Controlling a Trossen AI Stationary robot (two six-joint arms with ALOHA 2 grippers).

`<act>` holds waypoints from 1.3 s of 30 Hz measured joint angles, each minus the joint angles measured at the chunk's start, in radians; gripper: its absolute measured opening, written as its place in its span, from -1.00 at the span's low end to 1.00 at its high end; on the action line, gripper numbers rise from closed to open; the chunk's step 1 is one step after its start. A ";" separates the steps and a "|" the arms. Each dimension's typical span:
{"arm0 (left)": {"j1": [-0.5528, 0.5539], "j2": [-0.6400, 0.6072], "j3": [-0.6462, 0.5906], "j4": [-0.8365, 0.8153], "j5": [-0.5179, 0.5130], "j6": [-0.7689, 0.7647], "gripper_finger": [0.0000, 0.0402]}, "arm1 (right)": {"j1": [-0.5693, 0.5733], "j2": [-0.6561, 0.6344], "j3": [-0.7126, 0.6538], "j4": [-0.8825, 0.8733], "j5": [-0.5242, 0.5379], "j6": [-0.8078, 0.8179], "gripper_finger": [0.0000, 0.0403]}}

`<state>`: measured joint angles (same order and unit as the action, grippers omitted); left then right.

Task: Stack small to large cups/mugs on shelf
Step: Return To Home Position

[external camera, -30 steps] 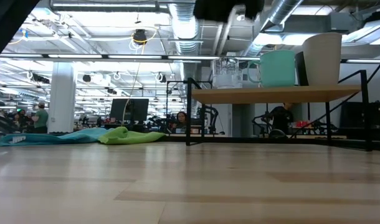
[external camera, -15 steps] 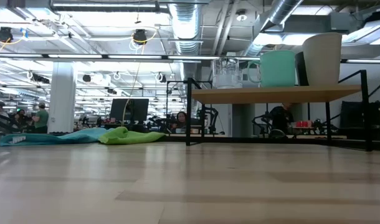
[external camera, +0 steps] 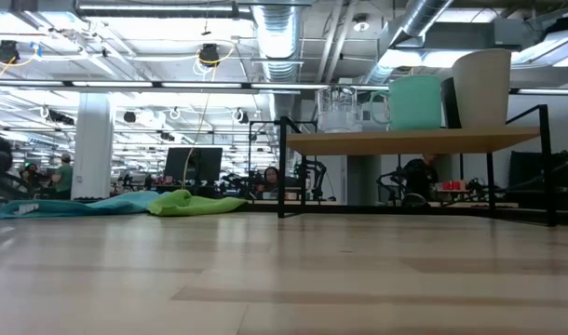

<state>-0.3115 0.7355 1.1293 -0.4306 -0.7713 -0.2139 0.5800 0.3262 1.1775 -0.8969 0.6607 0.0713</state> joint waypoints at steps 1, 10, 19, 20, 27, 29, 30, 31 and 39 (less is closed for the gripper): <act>-0.010 -0.051 -0.073 0.036 -0.001 0.001 0.88 | 0.000 -0.028 -0.037 0.016 0.002 0.000 -0.33; -0.023 -0.467 -0.543 0.296 -0.044 -0.039 0.88 | -0.011 -0.328 -0.314 0.194 0.018 0.009 -0.33; -0.023 -0.669 -0.734 0.354 0.085 -0.069 0.88 | -0.068 -0.301 -0.478 0.187 -0.104 0.143 -0.33; -0.023 -0.682 -0.746 0.350 0.104 -0.070 0.88 | -0.072 -0.311 -0.506 0.251 -0.142 0.145 -0.33; -0.023 -0.719 -0.782 0.308 0.120 -0.092 0.88 | -0.071 -0.324 -0.703 0.539 -0.336 0.146 -0.33; -0.023 -0.721 -0.791 0.313 0.120 -0.094 0.88 | -0.070 -0.321 -0.754 0.567 -0.363 0.161 -0.33; -0.023 -0.723 -0.795 0.309 0.126 -0.096 0.88 | -0.070 -0.320 -0.777 0.603 -0.381 0.165 -0.33; -0.023 -0.725 -0.803 0.311 0.135 -0.101 0.88 | -0.071 -0.322 -0.801 0.655 -0.394 0.164 -0.33; -0.023 -0.726 -0.931 0.340 0.138 -0.182 0.88 | -0.071 -0.323 -0.967 0.851 -0.408 0.165 -0.33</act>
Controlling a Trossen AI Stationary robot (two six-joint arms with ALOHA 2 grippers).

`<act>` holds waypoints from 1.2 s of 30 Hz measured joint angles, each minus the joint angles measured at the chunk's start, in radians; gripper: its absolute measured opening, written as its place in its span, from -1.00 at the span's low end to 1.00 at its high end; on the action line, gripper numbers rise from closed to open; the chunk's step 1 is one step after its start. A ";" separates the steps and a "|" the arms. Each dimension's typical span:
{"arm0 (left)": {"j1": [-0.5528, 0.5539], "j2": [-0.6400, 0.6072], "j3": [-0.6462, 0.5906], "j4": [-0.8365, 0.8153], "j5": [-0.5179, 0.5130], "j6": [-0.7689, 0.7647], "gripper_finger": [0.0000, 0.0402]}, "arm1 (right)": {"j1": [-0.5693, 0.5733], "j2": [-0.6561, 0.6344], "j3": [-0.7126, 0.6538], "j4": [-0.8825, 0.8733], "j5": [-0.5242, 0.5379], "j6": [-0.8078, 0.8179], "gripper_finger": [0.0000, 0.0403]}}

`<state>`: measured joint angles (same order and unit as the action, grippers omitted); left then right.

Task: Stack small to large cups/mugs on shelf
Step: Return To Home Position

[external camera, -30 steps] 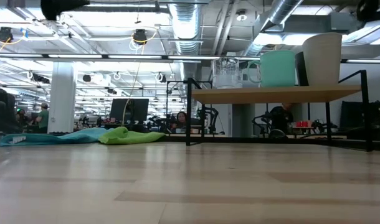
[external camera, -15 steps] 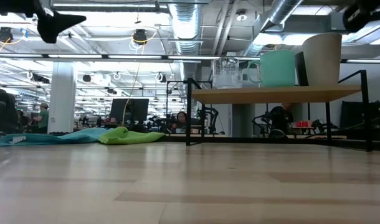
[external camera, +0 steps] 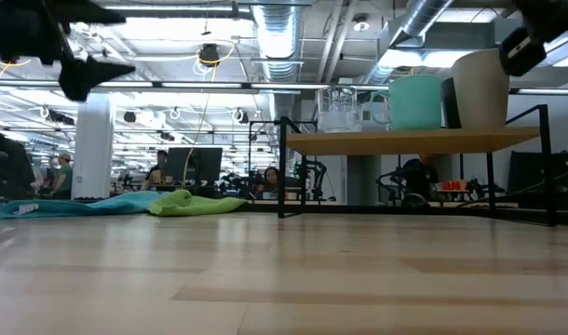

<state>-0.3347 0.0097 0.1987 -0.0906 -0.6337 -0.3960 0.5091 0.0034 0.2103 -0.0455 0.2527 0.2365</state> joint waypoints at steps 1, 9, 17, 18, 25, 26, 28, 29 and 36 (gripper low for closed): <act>0.000 0.000 -0.023 0.007 0.000 -0.016 0.88 | 0.000 0.001 -0.022 0.023 0.000 0.003 -0.33; 0.000 -0.004 -0.186 0.181 0.032 -0.054 0.88 | 0.001 0.001 -0.159 0.208 0.001 0.009 -0.33; -0.001 0.002 -0.187 0.179 0.019 0.077 0.88 | 0.000 0.001 -0.204 0.229 0.007 -0.005 -0.33; -0.002 0.002 -0.187 0.179 0.018 0.083 0.88 | 0.000 0.000 -0.204 0.232 0.007 -0.014 -0.33; -0.002 0.002 -0.187 0.176 -0.004 0.119 0.88 | -0.001 0.001 -0.204 0.167 0.046 -0.025 -0.33; -0.002 0.002 -0.187 0.175 -0.013 0.119 0.88 | -0.001 0.001 -0.204 0.165 0.063 -0.026 -0.33; -0.002 0.002 -0.187 0.175 -0.027 0.114 0.88 | -0.001 0.001 -0.204 0.166 0.086 -0.026 -0.33; -0.002 0.002 -0.187 0.175 -0.027 0.112 0.88 | -0.001 0.001 -0.204 0.165 0.094 -0.027 -0.33; -0.002 0.002 -0.187 0.174 -0.028 0.107 0.88 | -0.001 0.001 -0.204 0.133 0.095 -0.027 -0.33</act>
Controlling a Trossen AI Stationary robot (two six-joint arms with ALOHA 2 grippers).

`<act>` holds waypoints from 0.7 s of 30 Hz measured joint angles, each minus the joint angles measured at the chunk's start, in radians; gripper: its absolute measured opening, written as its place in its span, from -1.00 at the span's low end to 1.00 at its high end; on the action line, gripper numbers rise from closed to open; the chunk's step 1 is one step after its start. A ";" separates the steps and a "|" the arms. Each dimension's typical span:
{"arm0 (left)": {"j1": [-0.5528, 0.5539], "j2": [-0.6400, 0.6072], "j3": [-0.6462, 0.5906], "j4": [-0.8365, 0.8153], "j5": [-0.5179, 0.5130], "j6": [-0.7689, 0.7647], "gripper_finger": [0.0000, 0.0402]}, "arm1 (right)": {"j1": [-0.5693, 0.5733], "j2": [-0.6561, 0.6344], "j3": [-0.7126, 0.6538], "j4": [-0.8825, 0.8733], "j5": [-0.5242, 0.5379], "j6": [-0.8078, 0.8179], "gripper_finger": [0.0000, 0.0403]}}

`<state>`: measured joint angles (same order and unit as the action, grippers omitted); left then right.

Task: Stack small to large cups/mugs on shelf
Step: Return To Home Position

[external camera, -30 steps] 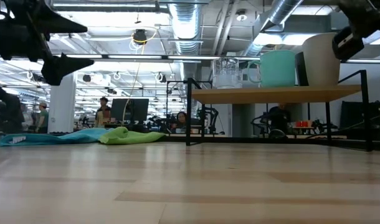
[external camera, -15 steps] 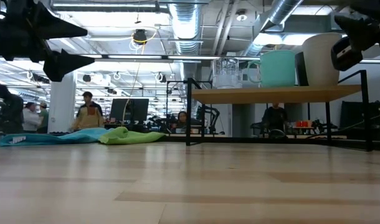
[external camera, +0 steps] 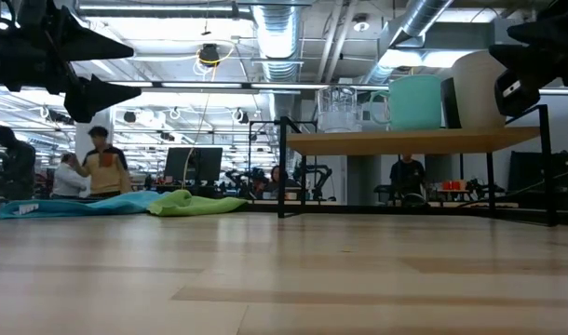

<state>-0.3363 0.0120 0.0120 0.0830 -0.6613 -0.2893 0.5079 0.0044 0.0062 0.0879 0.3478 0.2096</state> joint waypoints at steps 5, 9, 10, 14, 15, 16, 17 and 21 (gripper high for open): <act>0.000 0.000 0.000 -0.001 0.000 -0.001 0.88 | 0.000 0.000 0.000 -0.027 -0.003 0.000 -0.33; 0.000 0.000 0.000 -0.001 0.000 -0.001 0.88 | 0.000 0.000 0.000 -0.027 -0.004 0.000 -0.33; 0.000 0.000 0.000 -0.001 0.000 -0.001 0.88 | 0.000 0.000 0.000 -0.026 -0.004 0.000 -0.33; 0.000 0.000 0.000 -0.001 0.000 -0.002 0.88 | 0.000 0.000 -0.001 -0.026 -0.005 0.000 -0.33; 0.000 0.000 0.000 -0.001 0.000 -0.002 0.88 | 0.000 0.000 -0.001 -0.025 -0.005 0.000 -0.33; 0.000 0.000 0.000 -0.001 0.000 -0.002 0.88 | 0.000 0.000 -0.001 -0.025 -0.005 0.000 -0.33; 0.000 0.000 0.000 -0.001 0.000 -0.002 0.88 | 0.000 0.000 -0.001 -0.025 -0.006 0.000 -0.33; 0.000 0.000 -0.001 -0.001 0.000 -0.002 0.88 | 0.000 0.000 -0.001 -0.025 -0.006 0.000 -0.33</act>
